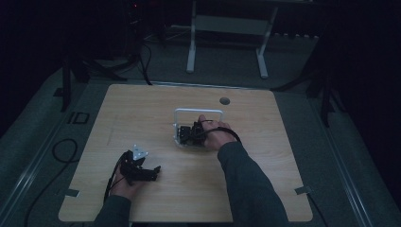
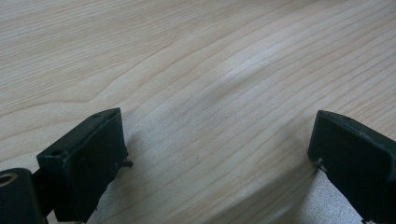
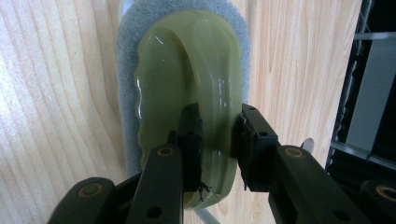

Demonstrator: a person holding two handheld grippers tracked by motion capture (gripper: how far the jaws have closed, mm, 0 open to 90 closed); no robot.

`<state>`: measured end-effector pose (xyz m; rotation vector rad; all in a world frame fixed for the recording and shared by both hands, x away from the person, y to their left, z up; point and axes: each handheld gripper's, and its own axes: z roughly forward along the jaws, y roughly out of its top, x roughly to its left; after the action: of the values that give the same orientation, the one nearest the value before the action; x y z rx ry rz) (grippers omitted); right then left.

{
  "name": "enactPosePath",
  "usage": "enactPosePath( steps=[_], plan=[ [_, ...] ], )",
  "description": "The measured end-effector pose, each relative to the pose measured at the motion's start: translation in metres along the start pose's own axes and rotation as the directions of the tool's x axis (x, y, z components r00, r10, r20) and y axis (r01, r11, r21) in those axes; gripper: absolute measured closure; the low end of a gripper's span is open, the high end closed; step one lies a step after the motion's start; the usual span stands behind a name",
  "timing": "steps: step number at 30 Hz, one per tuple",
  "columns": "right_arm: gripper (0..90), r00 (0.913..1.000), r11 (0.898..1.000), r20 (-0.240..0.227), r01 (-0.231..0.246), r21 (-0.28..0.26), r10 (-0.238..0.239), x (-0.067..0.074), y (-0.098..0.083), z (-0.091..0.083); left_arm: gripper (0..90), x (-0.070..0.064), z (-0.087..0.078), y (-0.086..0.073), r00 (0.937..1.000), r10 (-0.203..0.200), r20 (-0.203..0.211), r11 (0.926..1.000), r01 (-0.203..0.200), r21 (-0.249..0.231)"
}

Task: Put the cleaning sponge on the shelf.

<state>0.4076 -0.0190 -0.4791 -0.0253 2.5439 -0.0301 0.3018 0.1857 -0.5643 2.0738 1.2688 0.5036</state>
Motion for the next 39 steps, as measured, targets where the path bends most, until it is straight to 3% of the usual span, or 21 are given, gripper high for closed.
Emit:
enactPosePath(
  steps=[6,12,23,26,35,39],
  plan=[
    [71.6,0.9999,1.000,0.002,-0.013,0.004,0.013,0.000,-0.001,0.001,4.1,0.000,0.000,0.000,1.0000,0.000,0.000,1.0000,0.000,0.000],
    [59.6,0.9997,1.000,-0.015,-0.019,0.007,0.019,0.001,-0.002,0.000,4.1,0.000,0.000,0.000,1.0000,-0.001,0.000,1.0000,0.001,0.000],
    [53.8,0.9989,0.998,0.006,-0.046,-0.045,0.046,-0.003,-0.007,-0.013,4.1,0.000,0.000,0.000,1.0000,0.001,-0.001,1.0000,-0.001,0.000],
    [51.6,0.9982,0.996,0.019,-0.055,-0.070,0.057,0.000,-0.008,-0.023,4.1,0.000,0.000,0.000,1.0000,0.001,-0.001,1.0000,-0.001,0.000],
    [50.6,0.9858,0.974,-0.056,-0.165,-0.156,0.158,0.005,-0.014,-0.045,4.1,0.000,0.000,0.000,1.0000,0.000,-0.001,1.0000,0.000,-0.002],
    [50.3,0.9732,0.960,-0.098,-0.222,-0.171,0.208,0.010,-0.017,-0.051,4.1,0.000,0.000,0.000,1.0000,-0.001,-0.002,1.0000,0.001,-0.003]
  ],
)
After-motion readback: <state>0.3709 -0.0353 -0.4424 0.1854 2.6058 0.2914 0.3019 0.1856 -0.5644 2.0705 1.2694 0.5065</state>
